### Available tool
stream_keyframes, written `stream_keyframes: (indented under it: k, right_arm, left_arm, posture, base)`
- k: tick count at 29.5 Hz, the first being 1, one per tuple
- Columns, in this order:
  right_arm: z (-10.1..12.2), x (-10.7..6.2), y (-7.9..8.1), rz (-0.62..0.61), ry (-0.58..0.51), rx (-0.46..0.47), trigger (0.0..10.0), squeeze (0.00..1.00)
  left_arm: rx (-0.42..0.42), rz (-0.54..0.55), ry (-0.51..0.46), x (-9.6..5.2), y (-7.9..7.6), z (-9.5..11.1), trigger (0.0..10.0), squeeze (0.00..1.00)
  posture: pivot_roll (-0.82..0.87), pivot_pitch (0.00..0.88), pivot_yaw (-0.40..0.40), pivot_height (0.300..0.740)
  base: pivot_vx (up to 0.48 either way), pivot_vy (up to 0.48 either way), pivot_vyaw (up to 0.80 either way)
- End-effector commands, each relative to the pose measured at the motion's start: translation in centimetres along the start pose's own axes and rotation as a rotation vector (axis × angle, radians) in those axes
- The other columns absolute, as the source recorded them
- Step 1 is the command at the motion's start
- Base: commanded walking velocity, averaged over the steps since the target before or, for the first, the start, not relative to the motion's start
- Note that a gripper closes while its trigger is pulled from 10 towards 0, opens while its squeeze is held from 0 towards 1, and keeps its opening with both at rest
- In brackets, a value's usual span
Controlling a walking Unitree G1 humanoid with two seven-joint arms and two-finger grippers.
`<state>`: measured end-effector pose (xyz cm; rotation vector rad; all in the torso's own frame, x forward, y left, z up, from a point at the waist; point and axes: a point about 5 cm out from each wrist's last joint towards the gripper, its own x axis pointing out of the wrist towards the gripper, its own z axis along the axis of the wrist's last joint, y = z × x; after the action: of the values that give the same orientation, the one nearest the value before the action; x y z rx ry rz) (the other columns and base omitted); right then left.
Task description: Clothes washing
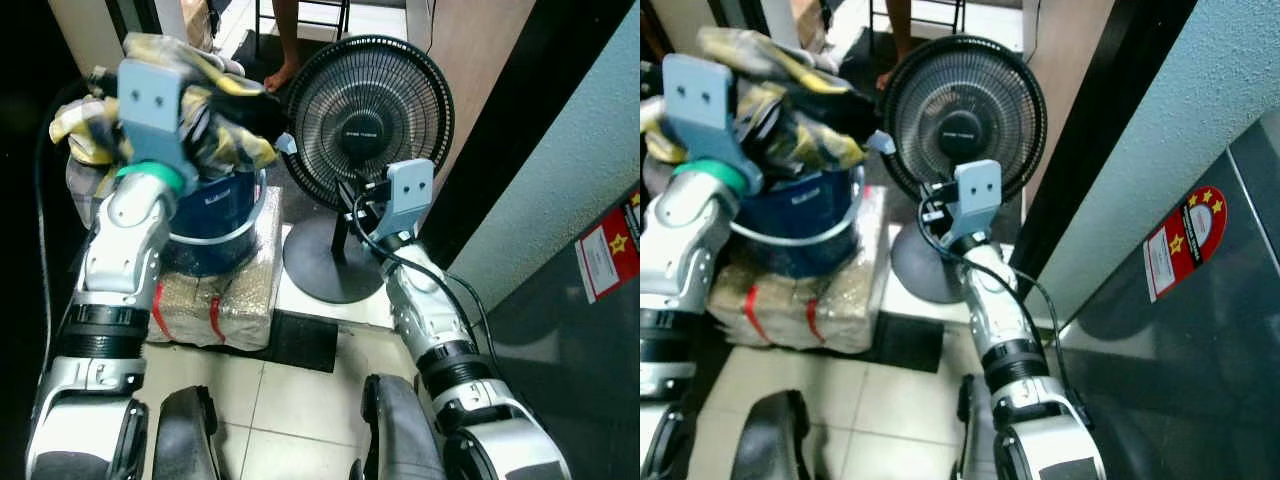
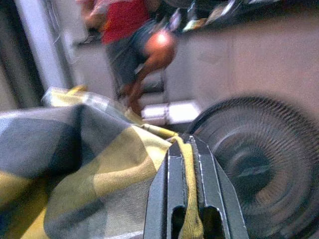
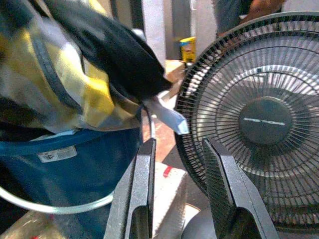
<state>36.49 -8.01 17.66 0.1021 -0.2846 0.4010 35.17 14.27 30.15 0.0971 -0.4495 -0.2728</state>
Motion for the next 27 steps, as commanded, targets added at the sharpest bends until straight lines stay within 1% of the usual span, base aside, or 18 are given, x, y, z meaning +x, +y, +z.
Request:
stream_keyframes:
  k: [1, 2, 3, 5, 7, 8, 9, 11, 17, 18, 20, 22, 24, 27]
  right_arm:
    - [-0.1, 0.1, 0.1, -0.001, 0.004, 0.004, 10.0, 0.00]
    - [-0.1, 0.1, 0.1, -0.001, 0.003, 0.005, 10.0, 0.00]
    - [-0.1, 0.1, 0.1, -0.001, 0.003, 0.005, 10.0, 0.00]
    - [-0.1, 0.1, 0.1, -0.001, 0.002, 0.005, 10.0, 0.00]
    - [-0.1, 0.1, 0.1, -0.001, 0.001, 0.005, 10.0, 0.00]
    - [-0.1, 0.1, 0.1, -0.003, 0.000, 0.005, 10.0, 0.00]
    - [-0.1, 0.1, 0.1, -0.003, 0.000, 0.005, 10.0, 0.00]
    - [0.0, 0.0, 0.0, -0.009, -0.003, 0.003, 10.0, 0.00]
    - [0.0, 0.0, -0.1, -0.011, -0.003, 0.003, 10.0, 0.00]
    - [0.0, 0.0, -0.1, -0.013, -0.004, 0.003, 10.0, 0.00]
    - [0.0, 0.0, -0.1, -0.013, -0.004, 0.003, 10.0, 0.00]
    - [-0.1, 0.0, -0.1, -0.015, -0.004, 0.005, 10.0, 0.00]
    - [-0.1, 0.0, 0.0, -0.015, -0.004, 0.007, 10.0, 0.00]
    - [-0.1, 0.0, 0.0, -0.015, -0.004, 0.007, 10.0, 0.00]
  left_arm:
    - [-0.018, -0.064, -0.107, 0.8, -2.0, 2.9, 10.0, 0.00]
    - [-0.027, -0.078, -0.138, 1.1, -2.6, 3.8, 10.0, 0.00]
    - [-0.027, -0.078, -0.138, 1.1, -2.6, 3.8, 10.0, 0.00]
    - [-0.036, -0.092, -0.171, 1.3, -3.3, 4.9, 10.0, 0.00]
    - [-0.038, -0.097, -0.182, 1.3, -3.5, 5.3, 10.0, 0.00]
    - [-0.045, -0.105, -0.205, 1.5, -4.0, 6.0, 10.0, 0.00]
    - [-0.045, -0.105, -0.205, 1.5, -4.0, 6.0, 10.0, 0.00]
    - [-0.079, -0.125, -0.232, 1.7, -5.1, 7.2, 10.0, 0.00]
    - [-0.086, -0.132, -0.228, 1.6, -5.3, 7.2, 10.0, 0.00]
    - [-0.069, -0.147, -0.207, 1.5, -5.7, 6.8, 10.0, 0.00]
    - [-0.069, -0.147, -0.207, 1.5, -5.7, 6.8, 10.0, 0.00]
    - [-0.041, -0.165, -0.158, 1.0, -6.3, 5.7, 10.0, 0.00]
    - [-0.034, -0.165, -0.139, 0.8, -6.4, 5.4, 10.0, 0.00]
    - [-0.034, -0.163, -0.138, 0.8, -6.4, 5.4, 10.0, 0.00]
  posture:
    - [0.08, 0.042, -0.026, 0.446]
    - [0.08, 0.042, -0.026, 0.446]
    - [0.08, 0.042, -0.026, 0.446]
    - [0.08, 0.040, -0.025, 0.446]
    - [0.08, 0.040, -0.025, 0.446]
    - [0.07, 0.037, -0.022, 0.446]
    - [0.07, 0.037, -0.022, 0.446]
    - [0.07, 0.035, -0.018, 0.446]
    - [0.07, 0.035, -0.017, 0.446]
    - [0.07, 0.035, -0.014, 0.446]
    - [0.07, 0.035, -0.014, 0.446]
    - [0.08, 0.036, -0.014, 0.446]
    - [0.08, 0.036, -0.014, 0.446]
    - [0.08, 0.036, -0.014, 0.446]
  base:
    - [0.000, 0.000, 0.00]
    - [0.000, 0.000, 0.00]
    - [0.000, 0.000, 0.00]
    - [0.000, 0.000, 0.00]
    - [0.000, 0.000, 0.00]
    - [0.000, 0.000, 0.00]
    - [0.000, 0.000, 0.00]
    - [0.000, 0.000, 0.00]
    - [0.000, 0.000, 0.00]
    - [0.000, 0.000, 0.00]
    - [0.000, 0.000, 0.00]
    - [0.000, 0.000, 0.00]
    - [0.000, 0.000, 0.00]
    - [0.000, 0.000, 0.00]
